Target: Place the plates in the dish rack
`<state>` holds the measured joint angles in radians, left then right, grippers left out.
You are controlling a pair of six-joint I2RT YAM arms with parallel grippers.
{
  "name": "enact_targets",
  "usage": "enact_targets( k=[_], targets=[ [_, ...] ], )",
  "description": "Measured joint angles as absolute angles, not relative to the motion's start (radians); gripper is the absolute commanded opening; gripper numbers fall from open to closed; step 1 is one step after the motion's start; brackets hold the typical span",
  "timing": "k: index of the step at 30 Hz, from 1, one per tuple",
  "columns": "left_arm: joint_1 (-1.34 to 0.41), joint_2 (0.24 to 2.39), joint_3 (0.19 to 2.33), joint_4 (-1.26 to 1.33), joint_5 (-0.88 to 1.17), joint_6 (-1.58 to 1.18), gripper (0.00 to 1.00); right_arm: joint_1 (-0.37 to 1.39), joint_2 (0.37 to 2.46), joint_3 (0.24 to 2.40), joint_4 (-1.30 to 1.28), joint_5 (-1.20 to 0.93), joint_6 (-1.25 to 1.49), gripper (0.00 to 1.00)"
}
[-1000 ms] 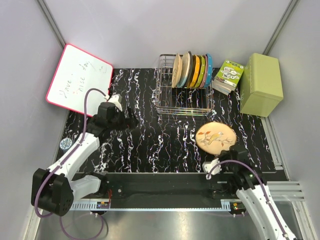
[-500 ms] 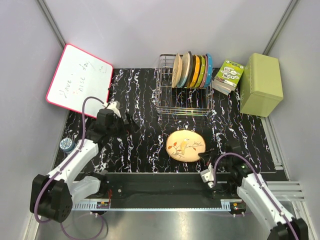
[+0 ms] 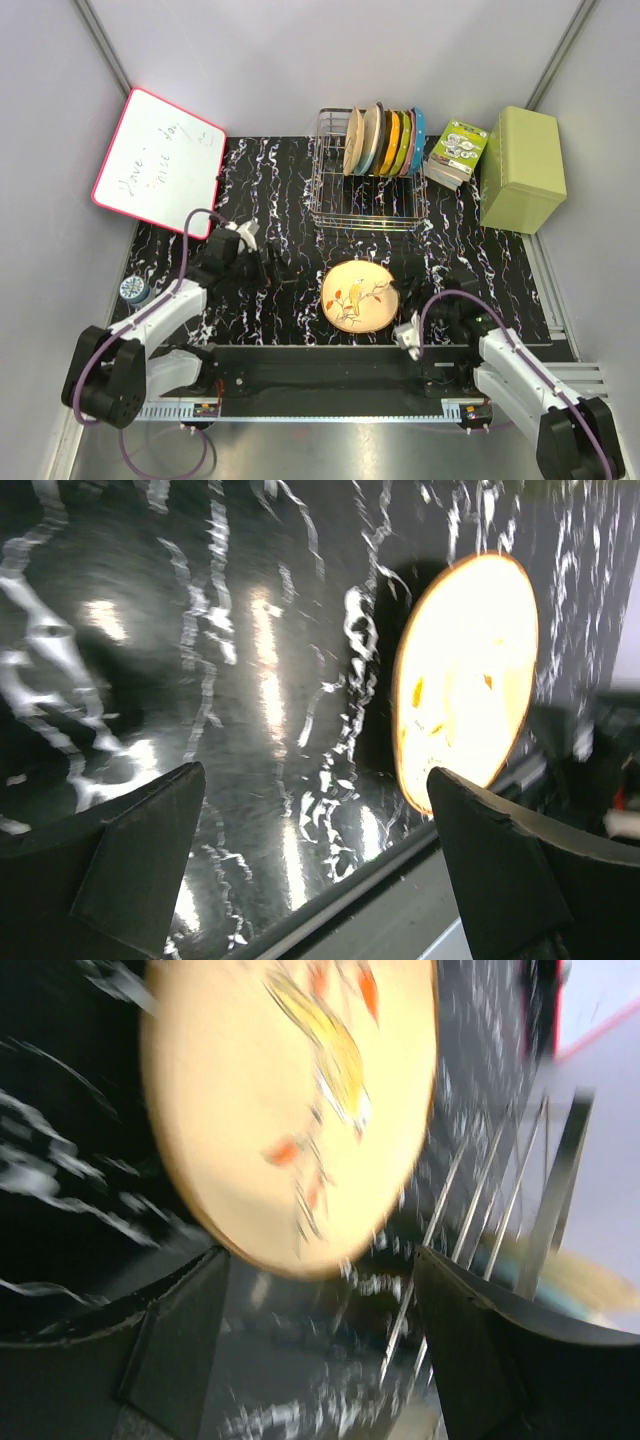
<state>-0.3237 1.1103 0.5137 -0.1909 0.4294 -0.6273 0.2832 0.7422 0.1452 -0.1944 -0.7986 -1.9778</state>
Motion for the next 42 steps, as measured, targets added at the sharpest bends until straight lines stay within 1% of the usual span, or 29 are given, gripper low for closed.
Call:
enact_targets(
  k=[1, 5, 6, 7, 10, 11, 12, 14, 15, 17, 21, 22, 25, 26, 27, 28, 30, 35, 38, 42],
  targets=[
    [-0.343, 1.126, 0.516, -0.18, 0.436, -0.629, 0.99, 0.283, 0.752, 0.18, -0.202, -0.754, -1.936, 0.9],
    [-0.423, 1.213, 0.536, -0.133, 0.445, -0.635, 0.88, 0.256, 0.859, 0.383, -0.215, -0.579, -1.699, 0.94],
    [-0.439, 1.24, 0.542, -0.116, 0.444, -0.639, 0.88, 0.242, 0.903, 0.443, -0.212, -0.534, -1.62, 0.95],
    [-0.452, 1.269, 0.545, -0.095, 0.445, -0.649, 0.87, 0.231, 0.942, 0.5, -0.213, -0.491, -1.516, 1.0],
    [-0.469, 1.366, 0.555, -0.045, 0.441, -0.672, 0.84, 0.206, 1.071, 0.696, -0.276, -0.4, -1.168, 1.0],
    [-0.474, 1.398, 0.559, -0.032, 0.438, -0.681, 0.83, 0.2, 1.122, 0.777, -0.304, -0.385, -1.044, 1.0],
    [-0.479, 1.425, 0.566, -0.016, 0.447, -0.694, 0.79, 0.194, 1.172, 0.854, -0.327, -0.375, -0.927, 1.0],
    [-0.507, 1.461, 0.591, 0.025, 0.441, -0.705, 0.78, 0.187, 1.263, 0.998, -0.373, -0.367, -0.677, 1.0],
    [-0.524, 1.482, 0.6, 0.044, 0.441, -0.709, 0.78, 0.186, 1.295, 1.042, -0.384, -0.367, -0.58, 1.0],
    [-0.556, 1.52, 0.615, 0.082, 0.447, -0.716, 0.73, 0.182, 1.349, 1.107, -0.411, -0.374, -0.334, 0.99],
    [-0.616, 1.588, 0.657, 0.122, 0.456, -0.723, 0.56, 0.181, 1.337, 1.055, -0.439, -0.405, 0.014, 0.98],
    [-0.627, 1.609, 0.67, 0.127, 0.46, -0.727, 0.44, 0.181, 1.321, 1.025, -0.44, -0.411, 0.086, 0.98],
    [-0.647, 1.667, 0.707, 0.131, 0.47, -0.735, 0.28, 0.18, 1.263, 0.934, -0.464, -0.431, 0.296, 0.97],
    [-0.648, 1.684, 0.714, 0.13, 0.469, -0.736, 0.13, 0.179, 1.24, 0.898, -0.469, -0.441, 0.369, 0.95],
    [-0.648, 1.698, 0.719, 0.13, 0.477, -0.74, 0.05, 0.177, 1.227, 0.876, -0.478, -0.448, 0.411, 0.93],
    [-0.646, 1.706, 0.722, 0.13, 0.482, -0.748, 0.0, 0.175, 1.214, 0.849, -0.487, -0.462, 0.456, 0.91],
    [-0.636, 1.711, 0.724, 0.142, 0.503, -0.77, 0.0, 0.173, 1.195, 0.796, -0.509, -0.476, 0.512, 0.87],
    [-0.595, 1.71, 0.702, 0.18, 0.561, -0.781, 0.0, 0.154, 1.203, 0.7, -0.546, -0.524, 0.572, 0.84],
    [-0.564, 1.713, 0.677, 0.183, 0.601, -0.777, 0.0, 0.147, 1.24, 0.662, -0.519, -0.566, 0.601, 0.82],
    [-0.546, 1.77, 0.689, 0.236, 0.691, -0.763, 0.0, 0.147, 1.28, 0.623, -0.462, -0.605, 0.631, 0.78]
  ],
)
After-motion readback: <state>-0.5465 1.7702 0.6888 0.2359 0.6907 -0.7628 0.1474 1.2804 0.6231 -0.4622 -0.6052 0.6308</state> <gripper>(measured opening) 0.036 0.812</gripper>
